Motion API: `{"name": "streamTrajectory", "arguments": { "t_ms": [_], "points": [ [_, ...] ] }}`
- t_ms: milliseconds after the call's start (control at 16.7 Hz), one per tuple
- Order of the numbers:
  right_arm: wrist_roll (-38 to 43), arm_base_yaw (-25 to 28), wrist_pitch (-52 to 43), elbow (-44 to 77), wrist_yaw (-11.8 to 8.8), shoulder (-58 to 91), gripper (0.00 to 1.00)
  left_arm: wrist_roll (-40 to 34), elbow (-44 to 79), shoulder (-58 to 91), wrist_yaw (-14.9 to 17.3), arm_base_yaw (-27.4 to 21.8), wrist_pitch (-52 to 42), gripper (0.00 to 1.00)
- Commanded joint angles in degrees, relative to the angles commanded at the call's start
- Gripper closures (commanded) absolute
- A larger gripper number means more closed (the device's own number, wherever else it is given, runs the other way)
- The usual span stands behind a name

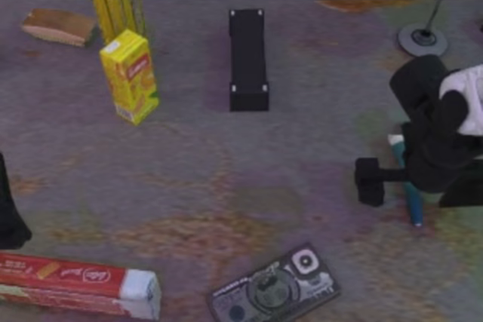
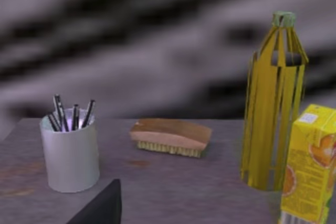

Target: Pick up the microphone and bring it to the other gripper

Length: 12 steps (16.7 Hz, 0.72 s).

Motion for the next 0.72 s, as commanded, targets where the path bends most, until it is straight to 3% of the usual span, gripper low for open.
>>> {"name": "streamTrajectory", "arguments": {
  "t_ms": [240, 720],
  "points": [
    [0.00, 0.00, 0.00, 0.00, 0.00, 0.00, 0.98, 0.00, 0.00, 0.00, 0.00, 0.00, 0.00, 0.00],
    [0.00, 0.00, 0.00, 0.00, 0.00, 0.00, 1.00, 0.00, 0.00, 0.00, 0.00, 0.00, 0.00, 0.00]
  ]
}}
